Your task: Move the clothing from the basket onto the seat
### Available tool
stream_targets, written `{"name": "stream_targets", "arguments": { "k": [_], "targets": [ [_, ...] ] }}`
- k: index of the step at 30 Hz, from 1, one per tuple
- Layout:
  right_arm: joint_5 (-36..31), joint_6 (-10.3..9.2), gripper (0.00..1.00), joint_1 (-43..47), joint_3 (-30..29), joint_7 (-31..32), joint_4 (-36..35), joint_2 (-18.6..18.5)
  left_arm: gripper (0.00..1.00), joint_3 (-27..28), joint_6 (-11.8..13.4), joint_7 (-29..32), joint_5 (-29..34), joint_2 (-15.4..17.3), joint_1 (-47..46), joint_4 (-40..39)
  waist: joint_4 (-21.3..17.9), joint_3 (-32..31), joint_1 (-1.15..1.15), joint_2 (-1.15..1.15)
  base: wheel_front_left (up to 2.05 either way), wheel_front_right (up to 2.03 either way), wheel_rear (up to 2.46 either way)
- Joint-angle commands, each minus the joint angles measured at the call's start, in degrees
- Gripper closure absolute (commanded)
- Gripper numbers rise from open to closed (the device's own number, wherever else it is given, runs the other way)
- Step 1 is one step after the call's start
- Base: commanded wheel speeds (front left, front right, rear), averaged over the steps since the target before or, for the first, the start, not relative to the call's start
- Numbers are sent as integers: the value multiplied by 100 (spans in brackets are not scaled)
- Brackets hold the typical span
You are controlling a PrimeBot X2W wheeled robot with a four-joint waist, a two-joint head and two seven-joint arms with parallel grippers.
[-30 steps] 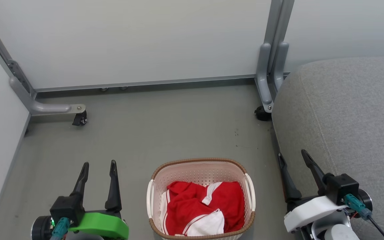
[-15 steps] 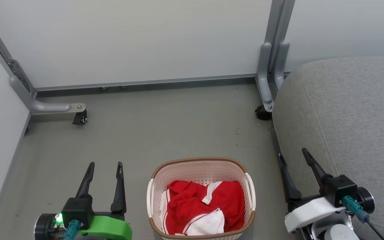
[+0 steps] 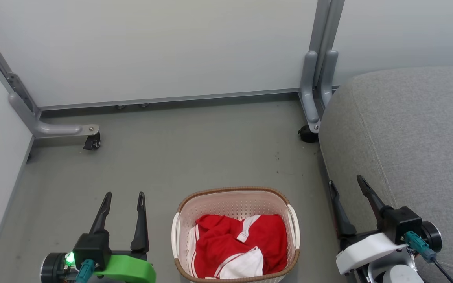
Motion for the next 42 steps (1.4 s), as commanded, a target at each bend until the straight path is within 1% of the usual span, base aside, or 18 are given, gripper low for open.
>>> {"name": "stream_targets", "arguments": {
  "k": [1,10,17,21,24,28,32,36,40,42],
  "targets": [
    [38,0,0,45,3,-20,0,-23,0,10,31,-22,11,38,35,1,-4,-1,0,0,0,0,0],
    [56,0,0,56,34,-19,-2,-24,0,11,6,-21,36,37,114,73,-106,48,0,0,0,0,0],
    [-10,0,0,-70,-33,-19,-49,-23,0,-72,-70,-21,107,37,-83,285,-239,444,0,0,0,0,0],
    [-60,0,0,-396,-138,-19,-157,-20,0,-59,-121,-21,-55,37,-420,356,-313,1112,0,0,0,0,0],
    [-85,-1,0,-684,-179,-19,-230,-22,0,-106,-195,-21,49,37,-834,516,-329,1651,0,0,0,0,0],
    [-77,0,0,-1078,-279,-19,-360,-19,0,-167,-363,-14,-135,37,-1433,851,-335,2333,0,0,0,0,0],
    [-126,-1,0,-1395,-330,-19,-460,-21,0,-406,-532,-14,43,33,-2058,1347,-373,2881,0,0,0,0,0],
    [-169,-1,0,-1718,-345,-19,-599,-22,0,-725,-629,-14,245,81,-2695,1856,-444,3388,0,0,0,0,0],
    [-210,0,0,-2029,-328,-19,-773,-20,0,-1244,-664,-14,507,245,-3391,2403,-549,3881,0,0,0,0,0],
    [-203,0,0,-2188,-298,-19,-868,-20,0,-1627,-671,-14,581,361,-3742,2705,-637,4121,0,0,0,0,0]
  ]
}}
